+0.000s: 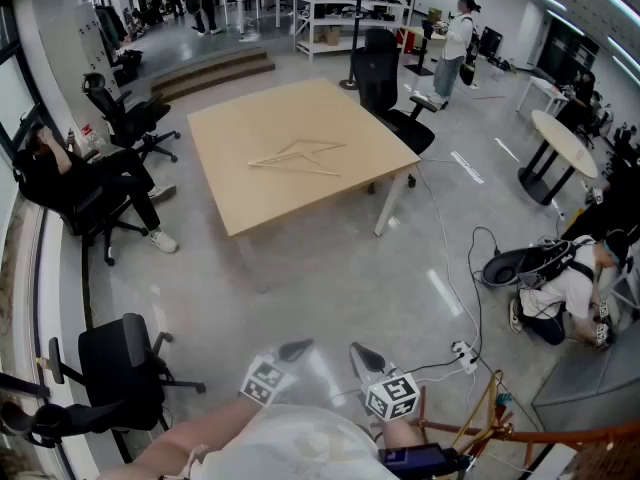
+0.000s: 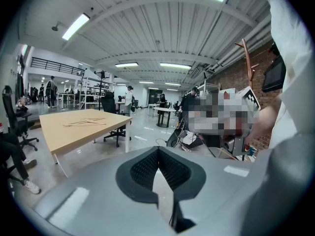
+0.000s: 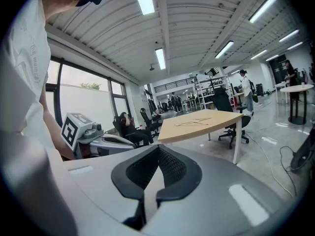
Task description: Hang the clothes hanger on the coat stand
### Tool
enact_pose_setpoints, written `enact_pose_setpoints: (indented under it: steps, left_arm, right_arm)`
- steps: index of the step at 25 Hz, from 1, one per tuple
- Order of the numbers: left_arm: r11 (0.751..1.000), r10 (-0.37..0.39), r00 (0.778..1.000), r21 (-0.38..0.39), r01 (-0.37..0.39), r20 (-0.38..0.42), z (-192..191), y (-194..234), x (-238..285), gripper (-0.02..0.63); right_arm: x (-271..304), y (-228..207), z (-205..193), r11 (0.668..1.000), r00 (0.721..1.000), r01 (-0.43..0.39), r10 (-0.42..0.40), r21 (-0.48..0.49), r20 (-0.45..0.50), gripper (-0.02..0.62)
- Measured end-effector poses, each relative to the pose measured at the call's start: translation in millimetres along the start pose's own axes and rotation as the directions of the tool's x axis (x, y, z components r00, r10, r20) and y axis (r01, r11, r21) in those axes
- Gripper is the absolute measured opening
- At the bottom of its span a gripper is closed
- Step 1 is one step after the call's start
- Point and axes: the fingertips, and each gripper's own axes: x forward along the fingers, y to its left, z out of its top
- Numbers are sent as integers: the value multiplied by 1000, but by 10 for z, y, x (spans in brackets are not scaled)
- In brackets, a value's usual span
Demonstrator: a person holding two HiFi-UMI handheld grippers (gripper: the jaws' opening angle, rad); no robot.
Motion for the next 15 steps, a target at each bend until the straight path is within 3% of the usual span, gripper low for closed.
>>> enact_pose_setpoints:
  steps: [5, 9, 15]
  left_arm:
    - [999, -17, 1000, -32, 16, -25, -152, -54, -170, 2]
    - [999, 2, 1000, -40, -3, -20, -201, 151, -284, 2]
    - [1000, 8, 1000, -19, -8, -3, -221, 391, -400, 2]
  right_arm:
    - [-65, 180, -93, 1000, 1000, 3, -3, 17, -24, 12]
    - [120, 288, 14, 999, 1000, -13, 12, 34, 29, 14]
    - [381, 390, -1, 1000, 1000, -10, 9, 13, 18, 14]
